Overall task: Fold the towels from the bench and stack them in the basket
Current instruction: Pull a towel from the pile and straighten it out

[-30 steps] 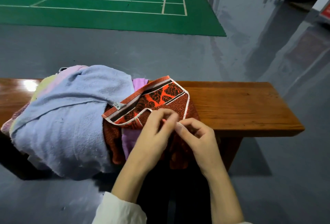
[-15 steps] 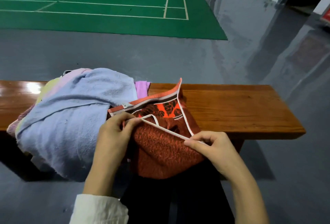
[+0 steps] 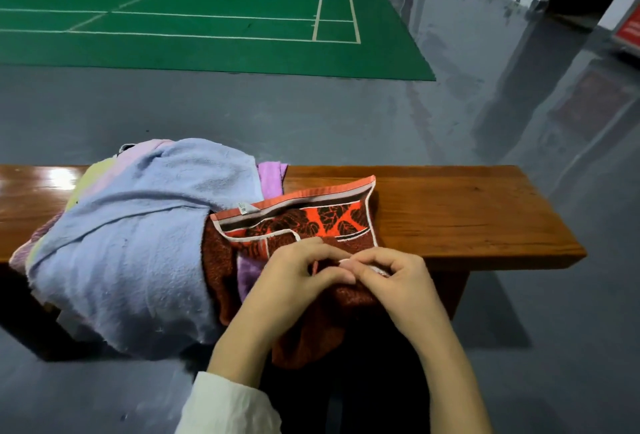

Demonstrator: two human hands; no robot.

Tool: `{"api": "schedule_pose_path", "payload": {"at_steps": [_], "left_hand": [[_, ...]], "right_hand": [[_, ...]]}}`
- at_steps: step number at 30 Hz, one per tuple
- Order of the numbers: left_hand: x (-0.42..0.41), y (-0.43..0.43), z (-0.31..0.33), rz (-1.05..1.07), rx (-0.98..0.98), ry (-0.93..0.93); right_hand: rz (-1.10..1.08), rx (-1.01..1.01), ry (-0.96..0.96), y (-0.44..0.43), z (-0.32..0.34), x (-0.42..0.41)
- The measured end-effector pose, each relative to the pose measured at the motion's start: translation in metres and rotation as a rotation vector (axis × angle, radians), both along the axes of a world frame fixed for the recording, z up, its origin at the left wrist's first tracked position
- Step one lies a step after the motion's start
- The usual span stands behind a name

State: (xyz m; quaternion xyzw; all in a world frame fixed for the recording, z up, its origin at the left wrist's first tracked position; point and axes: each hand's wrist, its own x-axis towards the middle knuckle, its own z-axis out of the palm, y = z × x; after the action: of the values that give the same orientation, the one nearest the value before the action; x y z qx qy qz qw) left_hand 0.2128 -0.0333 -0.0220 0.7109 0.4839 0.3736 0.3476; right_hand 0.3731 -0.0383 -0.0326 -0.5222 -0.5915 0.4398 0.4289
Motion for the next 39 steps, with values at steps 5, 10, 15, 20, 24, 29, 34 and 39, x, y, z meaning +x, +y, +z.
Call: {"api": "schedule_pose_path", "payload": {"at_steps": [5, 10, 15, 20, 24, 29, 34, 39], "left_hand": [[-0.039, 0.006, -0.006, 0.250, 0.111, -0.016], [-0.057, 0.008, -0.010, 0.432, 0.155, 0.185], [0.000, 0.000, 0.004, -0.004, -0.064, -0.044], [0.005, 0.003, -0.004, 0.107, 0.012, 0.118], [-0.020, 0.006, -0.013, 0.300, 0.203, 0.174], [-0.059, 0.004, -0.018, 0.622, 0.157, 0.132], [-0.078, 0.000, -0.034, 0.738, 0.015, 0.028], [-0.090, -0.002, -0.030, 0.831, -0.060, -0.010]], "right_hand": [[-0.072, -0.069, -0.017, 0.004, -0.004, 0.011], [-0.068, -0.063, -0.030, 0.004, -0.008, 0.008], [-0.064, -0.008, 0.092, 0.006, -0.004, -0.010], [-0.018, -0.012, 0.021, 0.005, -0.003, 0.000], [0.048, -0.137, -0.034, 0.001, -0.004, -0.005], [-0.052, -0.090, -0.175, 0.007, -0.012, 0.009], [-0.101, -0.057, -0.395, 0.007, -0.023, 0.010], [-0.250, -0.135, -0.311, 0.005, -0.025, 0.034]]}}
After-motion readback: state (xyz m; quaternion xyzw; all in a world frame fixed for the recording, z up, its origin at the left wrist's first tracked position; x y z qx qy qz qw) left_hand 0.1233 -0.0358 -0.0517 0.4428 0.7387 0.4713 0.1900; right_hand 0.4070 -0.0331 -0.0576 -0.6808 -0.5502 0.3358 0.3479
